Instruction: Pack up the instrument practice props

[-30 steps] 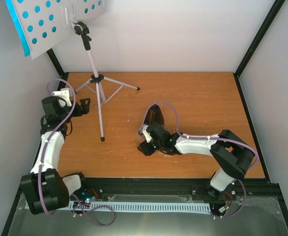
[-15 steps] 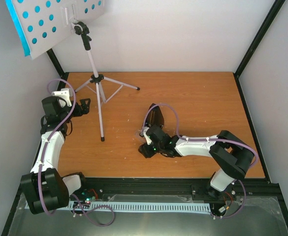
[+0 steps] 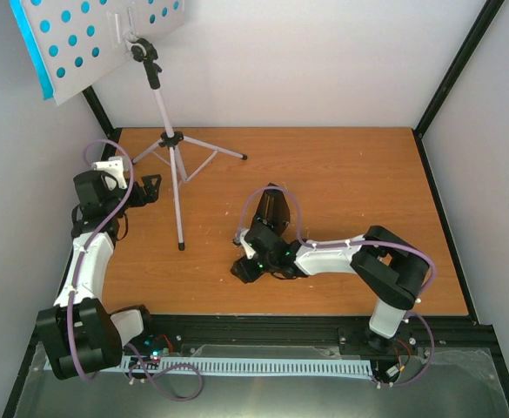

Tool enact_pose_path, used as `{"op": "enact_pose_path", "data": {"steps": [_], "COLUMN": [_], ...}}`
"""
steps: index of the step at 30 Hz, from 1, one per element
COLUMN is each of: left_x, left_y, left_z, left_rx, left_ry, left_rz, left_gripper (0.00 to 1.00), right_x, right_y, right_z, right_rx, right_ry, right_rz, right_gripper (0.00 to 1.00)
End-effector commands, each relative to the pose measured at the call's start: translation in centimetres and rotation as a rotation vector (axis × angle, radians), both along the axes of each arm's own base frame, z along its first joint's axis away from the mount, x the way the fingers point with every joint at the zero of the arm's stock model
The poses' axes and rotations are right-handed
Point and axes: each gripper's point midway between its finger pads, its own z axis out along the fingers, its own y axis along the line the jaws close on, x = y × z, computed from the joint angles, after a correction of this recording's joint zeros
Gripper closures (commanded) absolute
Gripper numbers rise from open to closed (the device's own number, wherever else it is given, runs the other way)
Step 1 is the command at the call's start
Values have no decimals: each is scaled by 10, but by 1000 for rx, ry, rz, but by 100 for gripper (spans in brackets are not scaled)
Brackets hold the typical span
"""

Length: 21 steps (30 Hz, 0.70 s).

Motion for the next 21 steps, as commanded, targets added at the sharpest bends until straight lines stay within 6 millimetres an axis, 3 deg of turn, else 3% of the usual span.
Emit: {"op": "enact_pose_path", "data": {"steps": [1,5,8,11,15,19,21], "left_x": [-1,-1,0,-2,-16,-42,-55], "left_y": [-12,-16,-23,-56,-104,-137,-153], "left_z": [26,21,18,11,10,16,3], "left_rx": [-25,-33,-48,-26,-90,-173,-191], "left_ry": [-66,-55,-41,-18,31,43,113], "left_rz": [-63,-84,-114,-192,-264,-292,-306], "left_gripper": [1,1,1,2,4,5,5], "right_x": [-4,-2,8,17,38,54,61], "right_y": [30,42,36,21,-21,-72,-95], "right_z": [13,30,52,78,100,117,127], "right_rx": [71,104,119,128,70,81,109], "right_ry": [7,-13,-81,-171,-267,-286,-295], "right_rz": [29,41,5,-50,-186,-318,-368], "right_gripper": [42,40,32,25,17,12,10]}}
